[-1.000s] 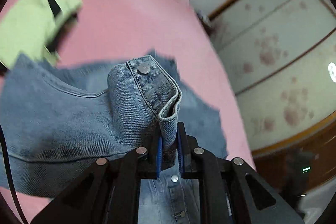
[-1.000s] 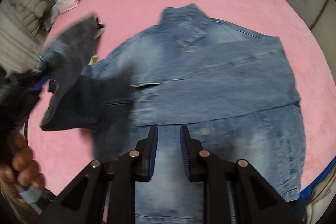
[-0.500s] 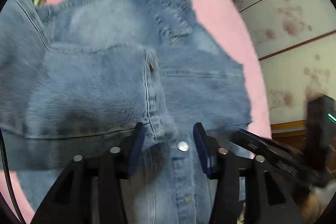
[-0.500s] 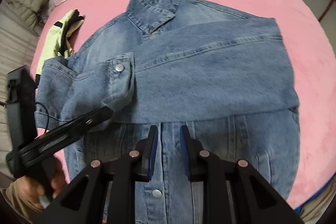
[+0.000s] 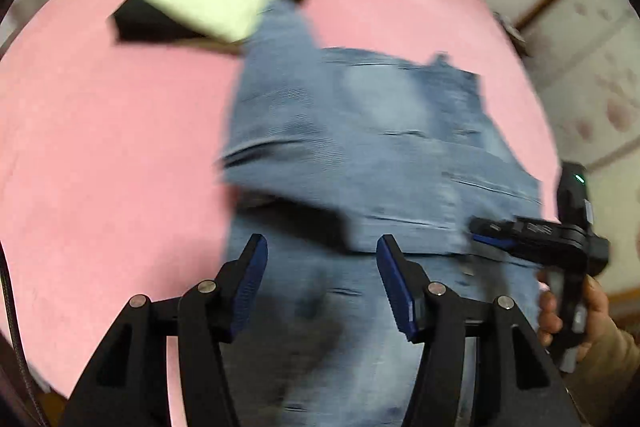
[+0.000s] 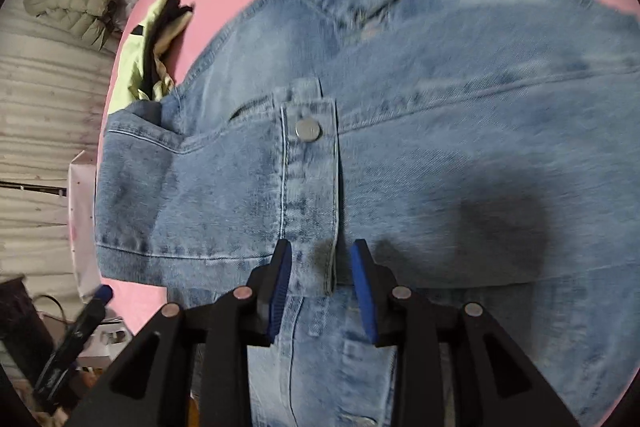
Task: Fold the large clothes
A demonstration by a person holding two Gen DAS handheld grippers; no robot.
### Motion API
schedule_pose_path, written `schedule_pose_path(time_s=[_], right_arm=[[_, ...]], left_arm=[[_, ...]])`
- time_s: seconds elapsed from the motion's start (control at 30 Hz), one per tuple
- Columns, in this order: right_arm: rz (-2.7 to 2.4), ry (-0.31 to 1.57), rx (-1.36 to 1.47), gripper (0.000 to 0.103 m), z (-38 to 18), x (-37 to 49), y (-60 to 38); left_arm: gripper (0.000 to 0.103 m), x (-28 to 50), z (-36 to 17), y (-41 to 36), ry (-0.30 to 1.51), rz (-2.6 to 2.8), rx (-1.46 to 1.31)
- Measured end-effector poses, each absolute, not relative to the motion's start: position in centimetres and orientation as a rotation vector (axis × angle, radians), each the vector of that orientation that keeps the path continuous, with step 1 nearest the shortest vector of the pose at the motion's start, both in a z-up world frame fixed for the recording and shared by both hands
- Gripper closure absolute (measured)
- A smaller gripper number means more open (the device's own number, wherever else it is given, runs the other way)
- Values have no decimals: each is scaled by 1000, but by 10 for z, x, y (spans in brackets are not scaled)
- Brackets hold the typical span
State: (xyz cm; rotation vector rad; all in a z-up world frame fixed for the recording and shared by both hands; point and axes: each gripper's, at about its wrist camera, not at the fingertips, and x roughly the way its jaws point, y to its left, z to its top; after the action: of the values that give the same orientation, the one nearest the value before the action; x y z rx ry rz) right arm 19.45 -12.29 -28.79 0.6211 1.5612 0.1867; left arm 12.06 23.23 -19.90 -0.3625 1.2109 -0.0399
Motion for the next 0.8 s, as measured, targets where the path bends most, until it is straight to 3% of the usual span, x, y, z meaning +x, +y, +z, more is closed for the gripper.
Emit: schedule_pose_path(time_s=[0.43, 0.53, 0.8], right_arm=[[215, 1564, 849, 69, -321, 186, -116], [245, 1560, 789, 96, -310, 189, -109], [212, 1288, 434, 97, -201, 201, -117]], left_arm=[[47, 161, -248, 248, 1183, 61, -367], [47, 169, -247, 244, 1178, 59, -357], [47, 175, -247, 229, 1173, 53, -338]])
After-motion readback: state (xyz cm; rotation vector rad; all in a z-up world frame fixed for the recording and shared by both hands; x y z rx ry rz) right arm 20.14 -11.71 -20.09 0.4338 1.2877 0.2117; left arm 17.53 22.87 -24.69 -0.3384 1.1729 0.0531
